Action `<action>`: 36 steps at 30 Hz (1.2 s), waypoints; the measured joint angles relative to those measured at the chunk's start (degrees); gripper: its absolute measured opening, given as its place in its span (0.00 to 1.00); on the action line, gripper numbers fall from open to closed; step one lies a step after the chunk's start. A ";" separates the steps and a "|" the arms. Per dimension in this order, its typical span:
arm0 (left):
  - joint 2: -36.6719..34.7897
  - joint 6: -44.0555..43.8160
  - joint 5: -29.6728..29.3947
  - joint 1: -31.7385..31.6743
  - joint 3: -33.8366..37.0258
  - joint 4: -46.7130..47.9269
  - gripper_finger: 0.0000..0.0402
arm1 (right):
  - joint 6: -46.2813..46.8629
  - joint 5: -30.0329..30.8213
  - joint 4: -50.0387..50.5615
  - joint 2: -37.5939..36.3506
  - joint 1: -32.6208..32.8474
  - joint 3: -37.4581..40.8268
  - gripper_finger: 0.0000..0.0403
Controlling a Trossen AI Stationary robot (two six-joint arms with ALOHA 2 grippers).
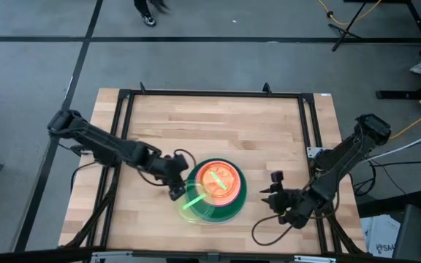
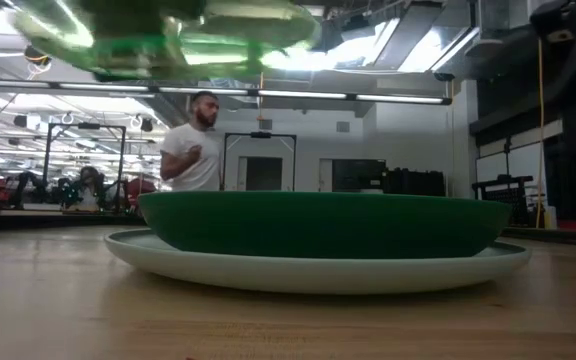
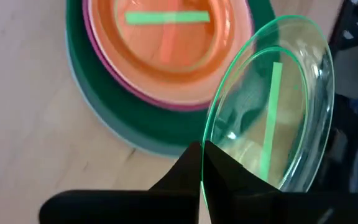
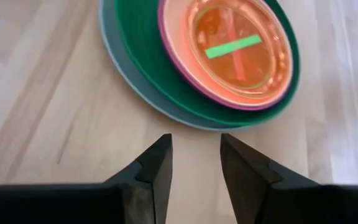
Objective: Stack plastic plates
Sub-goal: Stack the left green plate on top of the right green plate
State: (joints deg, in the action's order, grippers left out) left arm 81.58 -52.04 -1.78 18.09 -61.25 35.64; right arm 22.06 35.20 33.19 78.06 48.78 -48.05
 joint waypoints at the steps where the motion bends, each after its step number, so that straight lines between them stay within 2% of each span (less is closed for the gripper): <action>1: 1.36 0.54 -0.02 -0.76 -1.34 0.64 0.00 | 0.40 0.29 0.36 0.00 0.00 0.00 0.31; 12: 13.24 14.39 -0.30 -10.37 -11.28 0.62 0.00 | 0.67 1.37 0.37 0.02 -0.05 0.00 0.31; 21: 17.77 20.34 2.75 -17.35 -11.56 -3.10 0.00 | 0.64 1.64 0.35 0.04 -0.05 0.02 0.31; 29: 21.47 22.26 5.33 -17.70 -11.56 -3.58 0.00 | 0.62 1.64 0.27 0.04 -0.05 0.04 0.31; 36: 22.45 22.91 3.44 -17.59 -11.54 -4.94 0.01 | 0.59 2.87 0.13 0.07 -0.05 0.07 0.31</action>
State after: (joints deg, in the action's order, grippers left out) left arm 104.03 -29.14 1.66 0.49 -72.79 30.69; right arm 22.65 38.06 33.32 78.13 48.73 -47.99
